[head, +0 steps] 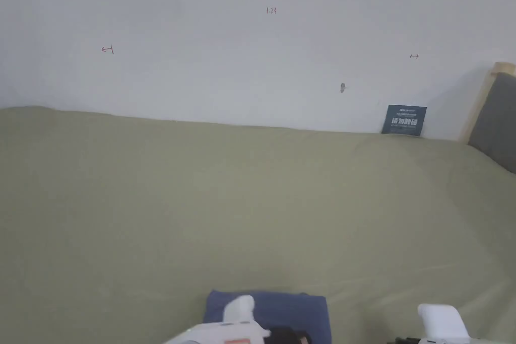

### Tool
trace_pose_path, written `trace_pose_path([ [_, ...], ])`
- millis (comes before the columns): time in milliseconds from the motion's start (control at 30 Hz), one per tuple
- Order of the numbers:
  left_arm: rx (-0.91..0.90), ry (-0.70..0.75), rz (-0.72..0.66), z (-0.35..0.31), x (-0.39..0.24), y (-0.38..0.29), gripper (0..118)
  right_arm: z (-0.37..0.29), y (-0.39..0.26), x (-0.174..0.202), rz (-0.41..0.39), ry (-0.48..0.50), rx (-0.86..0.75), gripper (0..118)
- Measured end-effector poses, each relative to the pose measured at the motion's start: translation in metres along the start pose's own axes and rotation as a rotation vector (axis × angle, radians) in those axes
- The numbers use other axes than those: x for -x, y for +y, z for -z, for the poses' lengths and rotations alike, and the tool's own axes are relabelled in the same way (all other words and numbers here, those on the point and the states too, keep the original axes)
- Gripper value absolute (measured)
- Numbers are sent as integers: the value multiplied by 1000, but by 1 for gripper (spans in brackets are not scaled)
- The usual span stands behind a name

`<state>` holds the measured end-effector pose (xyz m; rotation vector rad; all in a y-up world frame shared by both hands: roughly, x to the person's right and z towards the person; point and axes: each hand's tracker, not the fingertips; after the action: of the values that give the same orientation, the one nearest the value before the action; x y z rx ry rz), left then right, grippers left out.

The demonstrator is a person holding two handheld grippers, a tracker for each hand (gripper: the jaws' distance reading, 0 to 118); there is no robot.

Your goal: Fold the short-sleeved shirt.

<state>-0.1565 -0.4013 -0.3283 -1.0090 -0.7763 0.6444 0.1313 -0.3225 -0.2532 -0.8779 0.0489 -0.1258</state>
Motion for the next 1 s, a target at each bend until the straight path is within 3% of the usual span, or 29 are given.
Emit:
trace_pose_path([
  [67, 96, 10, 21, 27, 3, -13, 11, -2, 0, 1, 1, 2, -12, 7],
  [100, 133, 72, -7, 40, 5, -22, 0, -3, 1, 1, 2, 1, -12, 7],
  [133, 162, 95, -32, 49, 10, -29, 0, -4, 1, 1, 3, -1, -9, 7],
  [200, 150, -45, -116, 57, 22, -41, 0, -6, 1, 3, -4, -9, -10, 7],
  [300, 133, 1, -86, 53, 8, -44, 0, -8, 2, 4, -14, -12, -11, 7],
  [433, 93, -105, 5, 9, -7, -27, 0, -6, 9, 13, -25, 1, -5, 7],
  [533, 0, -178, 48, -50, -3, 1, 0, 2, 21, 29, -39, 65, 18, 7],
  [633, -108, -155, 40, -103, 25, 32, 0, 24, 36, 56, -67, 139, 68, 7],
  [800, -168, -44, -36, -163, 85, 61, 0, 81, 57, 95, -23, 247, 225, 7],
  [933, -183, -79, -126, -180, 119, 65, 0, 127, 56, 97, -41, 160, 342, 7],
  [1000, -169, -116, -145, -181, 136, 62, 0, 135, 50, 85, 31, 180, 337, 7],
])
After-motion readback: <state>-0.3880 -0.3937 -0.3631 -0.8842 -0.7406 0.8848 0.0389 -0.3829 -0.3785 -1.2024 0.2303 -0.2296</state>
